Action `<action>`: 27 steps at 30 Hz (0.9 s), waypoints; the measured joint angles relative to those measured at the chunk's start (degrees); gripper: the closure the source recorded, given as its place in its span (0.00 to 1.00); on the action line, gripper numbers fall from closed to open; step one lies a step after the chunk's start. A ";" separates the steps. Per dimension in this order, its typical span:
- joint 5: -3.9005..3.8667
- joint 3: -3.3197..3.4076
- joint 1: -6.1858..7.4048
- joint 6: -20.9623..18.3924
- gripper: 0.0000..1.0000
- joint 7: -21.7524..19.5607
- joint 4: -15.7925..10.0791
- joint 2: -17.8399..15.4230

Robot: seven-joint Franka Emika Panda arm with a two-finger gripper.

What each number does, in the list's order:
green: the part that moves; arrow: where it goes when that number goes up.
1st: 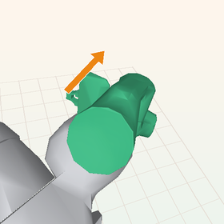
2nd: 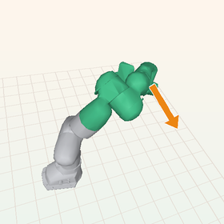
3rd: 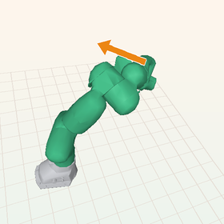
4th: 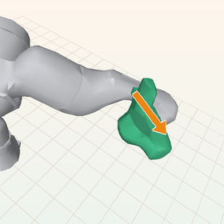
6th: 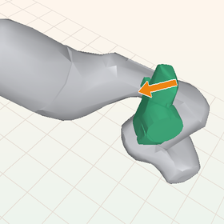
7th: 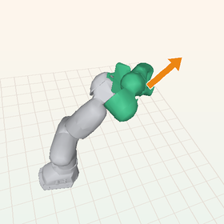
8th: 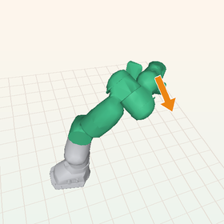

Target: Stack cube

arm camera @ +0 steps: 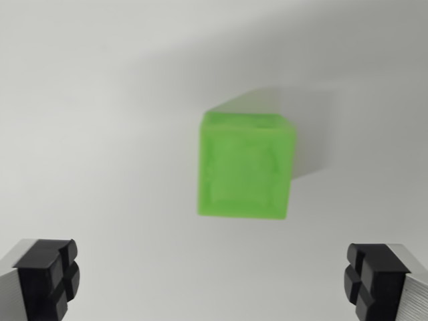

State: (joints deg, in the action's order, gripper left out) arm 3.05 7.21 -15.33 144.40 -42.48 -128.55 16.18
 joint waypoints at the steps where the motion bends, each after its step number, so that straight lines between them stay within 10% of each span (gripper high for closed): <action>1: 0.13 0.05 -0.28 0.38 0.00 0.14 -0.04 0.36; 27: 3.20 -1.58 -2.55 11.85 0.00 2.52 1.29 13.41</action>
State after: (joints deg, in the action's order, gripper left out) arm 6.24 5.64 -17.88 156.24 -39.96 -127.26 29.60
